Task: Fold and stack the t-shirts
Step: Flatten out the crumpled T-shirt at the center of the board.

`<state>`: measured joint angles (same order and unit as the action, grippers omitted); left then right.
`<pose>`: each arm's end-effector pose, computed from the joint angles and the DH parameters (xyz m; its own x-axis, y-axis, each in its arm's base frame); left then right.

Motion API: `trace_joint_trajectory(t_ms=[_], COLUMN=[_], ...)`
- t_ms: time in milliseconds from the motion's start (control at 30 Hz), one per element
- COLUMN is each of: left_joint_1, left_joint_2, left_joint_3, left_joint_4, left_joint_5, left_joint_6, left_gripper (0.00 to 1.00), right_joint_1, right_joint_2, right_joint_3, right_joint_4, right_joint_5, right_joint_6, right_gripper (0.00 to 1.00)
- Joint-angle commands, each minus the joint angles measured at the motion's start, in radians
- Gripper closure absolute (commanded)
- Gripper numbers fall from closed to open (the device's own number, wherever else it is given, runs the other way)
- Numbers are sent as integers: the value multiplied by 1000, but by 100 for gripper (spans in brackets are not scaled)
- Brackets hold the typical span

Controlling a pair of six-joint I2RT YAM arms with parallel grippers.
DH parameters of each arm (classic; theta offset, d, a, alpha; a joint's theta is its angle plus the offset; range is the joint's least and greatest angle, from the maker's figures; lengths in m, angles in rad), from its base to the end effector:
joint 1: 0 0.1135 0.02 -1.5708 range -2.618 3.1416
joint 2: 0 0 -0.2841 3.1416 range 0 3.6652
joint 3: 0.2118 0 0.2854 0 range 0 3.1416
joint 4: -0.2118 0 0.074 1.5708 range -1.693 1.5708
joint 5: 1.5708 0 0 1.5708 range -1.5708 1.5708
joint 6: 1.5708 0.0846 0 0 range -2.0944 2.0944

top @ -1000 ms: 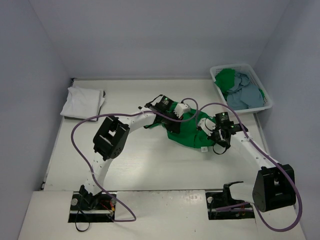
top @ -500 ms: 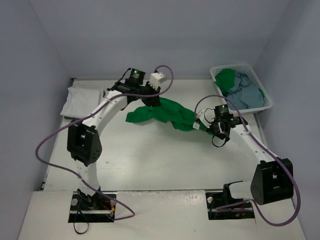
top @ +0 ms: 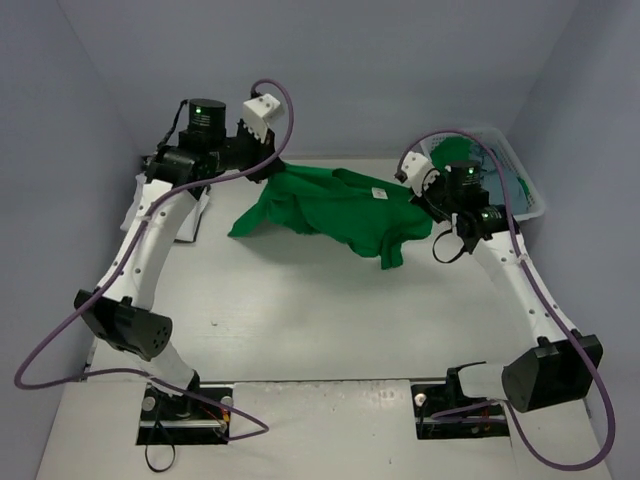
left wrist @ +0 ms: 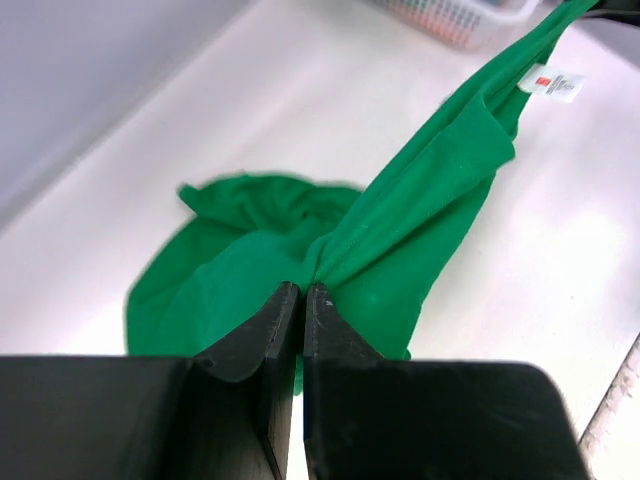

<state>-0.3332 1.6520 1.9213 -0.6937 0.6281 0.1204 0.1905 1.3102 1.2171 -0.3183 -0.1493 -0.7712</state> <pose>0.3862 -0.1863 0.4701 -0.2937 0.2045 -0.9338 0.8118 0.5691 -0.1308 0.3655 0.0833 0.3588 -0.0578 -0.7131 -0.6987 -0.5039 0.6250 -0.5962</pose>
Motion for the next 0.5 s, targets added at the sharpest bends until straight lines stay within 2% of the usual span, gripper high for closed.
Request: trace_joint_trajectory(t_ms=[0,167,267,300,400,467], left_joint_1=[17,19,29,43,77,98], left_joint_2=[-155,-224,-285,-317,-389,-420], left_joint_3=[145,268,286,280,225,156], left_joint_4=[0,-33,25,48,172,291], left_joint_5=[-41,21,125,206,313,433], left_joint_6=[27,21,-30,-51,-181,-347], left_gripper=[100,100,100,100,100,100], right_joint_1=[-11,-11,-11,-10,-10,-11], right_joint_2=[-92,-227,-324,-374,-460,-474], right_joint_3=[71,75,61,56,58,82], right_joint_4=[107,186,226,241,278,271], right_joint_5=[-12,-59,-65,-61,-59,-24], right_joint_6=[72,171,223,237,275,305], right_gripper=[100,100,100,100,100,100])
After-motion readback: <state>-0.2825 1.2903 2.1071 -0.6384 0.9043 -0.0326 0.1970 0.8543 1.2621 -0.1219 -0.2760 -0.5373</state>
